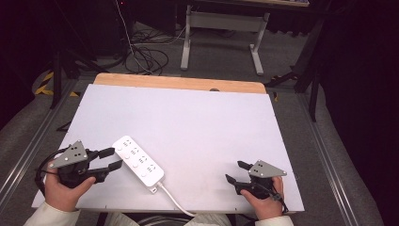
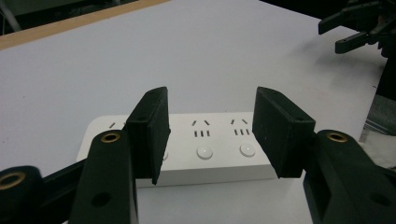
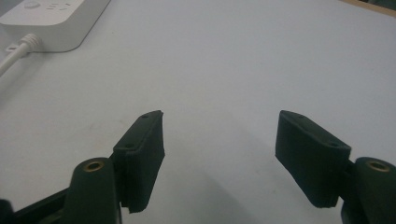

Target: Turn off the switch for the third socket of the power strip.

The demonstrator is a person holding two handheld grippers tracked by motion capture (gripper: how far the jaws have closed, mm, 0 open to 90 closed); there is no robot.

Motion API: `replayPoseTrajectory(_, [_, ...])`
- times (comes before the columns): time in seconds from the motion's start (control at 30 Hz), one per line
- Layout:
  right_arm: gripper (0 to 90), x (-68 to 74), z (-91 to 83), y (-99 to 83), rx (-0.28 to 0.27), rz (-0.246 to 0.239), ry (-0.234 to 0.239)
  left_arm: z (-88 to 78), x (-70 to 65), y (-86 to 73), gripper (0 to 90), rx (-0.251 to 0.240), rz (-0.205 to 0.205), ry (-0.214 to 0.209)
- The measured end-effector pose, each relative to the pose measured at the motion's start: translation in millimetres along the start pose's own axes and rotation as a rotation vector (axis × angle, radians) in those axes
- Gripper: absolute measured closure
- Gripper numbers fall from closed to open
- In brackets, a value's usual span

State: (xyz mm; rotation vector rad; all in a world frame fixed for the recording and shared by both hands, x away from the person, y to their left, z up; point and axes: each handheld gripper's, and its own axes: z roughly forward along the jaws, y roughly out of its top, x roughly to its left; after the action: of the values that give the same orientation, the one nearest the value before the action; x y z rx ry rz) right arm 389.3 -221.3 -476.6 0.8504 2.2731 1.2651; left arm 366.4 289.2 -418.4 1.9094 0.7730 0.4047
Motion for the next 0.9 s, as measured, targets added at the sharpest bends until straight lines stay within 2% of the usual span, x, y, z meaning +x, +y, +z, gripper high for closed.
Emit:
replayPoseTrajectory(0.17, [33.3,-0.3,0.0,-0.7,0.006,0.001,0.000,3.9,2.0,3.9,46.4,0.009,0.015,0.001])
replayPoseTrajectory(0.27, [33.3,-0.6,0.4,-0.9,0.008,0.003,-0.002,6.9,2.3,7.3,46.4,0.013,0.008,-0.008])
replayPoseTrajectory(0.4, [33.5,-0.2,0.7,-0.9,0.009,-0.001,0.001,11.6,2.2,12.3,46.6,0.020,0.026,-0.003])
replayPoseTrajectory(0.57, [33.5,-0.6,0.4,-1.2,0.009,-0.001,0.000,13.4,2.3,13.5,51.0,0.032,0.020,-0.010])
replayPoseTrajectory(0.67, [33.5,-0.4,1.0,-1.1,0.010,-0.004,0.002,15.1,5.4,15.0,59.5,0.045,-0.010,-0.023])
replayPoseTrajectory(0.73, [33.5,0.0,0.8,-1.0,0.012,-0.005,0.002,16.3,6.9,15.7,63.7,0.041,-0.013,-0.024])
replayPoseTrajectory(0.8, [33.5,0.0,0.7,-0.9,0.012,-0.006,0.002,19.0,9.5,16.7,66.1,0.048,-0.026,-0.044])
replayPoseTrajectory(0.83, [33.5,0.0,0.6,-1.0,0.012,-0.006,0.001,20.4,10.6,17.2,70.7,0.056,-0.031,-0.051])
replayPoseTrajectory(0.87, [33.5,0.0,0.6,-1.0,0.012,-0.006,0.001,21.8,12.1,17.9,70.7,0.065,-0.023,-0.050])
replayPoseTrajectory(0.9, [33.5,-0.2,0.9,-1.1,0.013,-0.006,0.001,23.3,13.2,18.4,74.9,0.070,-0.020,-0.045])
